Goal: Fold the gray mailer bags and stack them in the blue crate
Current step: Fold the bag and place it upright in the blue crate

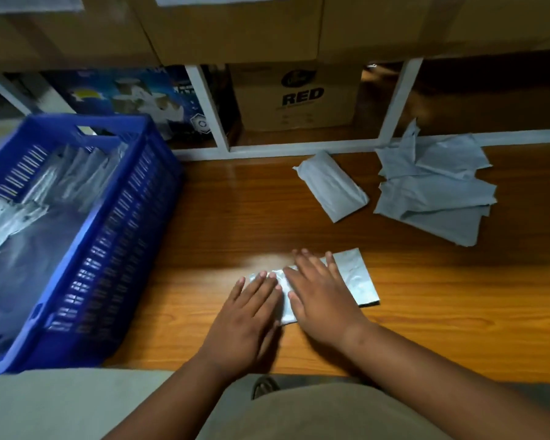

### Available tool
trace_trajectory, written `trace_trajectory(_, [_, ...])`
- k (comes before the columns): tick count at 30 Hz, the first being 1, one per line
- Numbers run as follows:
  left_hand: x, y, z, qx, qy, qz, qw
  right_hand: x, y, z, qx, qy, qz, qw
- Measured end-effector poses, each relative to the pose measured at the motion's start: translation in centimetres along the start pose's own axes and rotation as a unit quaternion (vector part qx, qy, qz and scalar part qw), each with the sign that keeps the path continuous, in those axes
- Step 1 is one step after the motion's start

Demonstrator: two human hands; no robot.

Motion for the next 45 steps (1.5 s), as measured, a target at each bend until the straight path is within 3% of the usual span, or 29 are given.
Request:
trace_trajectory(3, [-0.8, -0.7, 2.2, 0.025, 0.105, 0.022, 0.994, -0.6, -1.9, 1.1, 0.041, -0.015, 0.032, 0.999])
trace_trajectory(10, [-2.9, -1.9, 4.0, 0.034, 0.156, 0.031, 0.987, -1.5, -2.7, 2.6, 0.071, -0.084, 0.029, 0.993])
trace_trajectory(16, [-3.7, -1.1, 3.6, 0.025, 0.071, -0.004, 0.997, -2.8, -3.9, 2.7, 0.099, -0.095, 0.036, 0.99])
trace_trajectory(31, [-4.2, -1.8, 4.2, -0.014, 0.115, 0.038, 0.993, -3.3, -4.4, 2.1, 0.068, -0.073, 0.036, 0.994])
trace_trajectory(36, [-4.2, -1.6, 4.4, -0.039, 0.133, 0.071, 0.988, -2.4, -3.3, 1.2, 0.06, -0.059, 0.073, 0.994])
trace_trajectory(39, [-4.8, 0.2, 3.3, -0.058, 0.137, 0.053, 0.987, -1.1, -1.3, 0.2, 0.102, -0.05, 0.034, 0.993])
trace_trajectory(45, [-8.1, -0.3, -1.4, -0.026, 0.084, 0.053, 0.995, -0.1, -1.1, -2.5, 0.108, -0.061, 0.04, 0.991])
Point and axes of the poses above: each hand's wrist, its own x-axis away from the middle knuckle, its own y-axis out of the back of the hand, z = x × y, the point moved 9 cm from there along -x, towards the middle knuckle, and after that the axes turned 15 degrees about z, right-handed, at the moved point
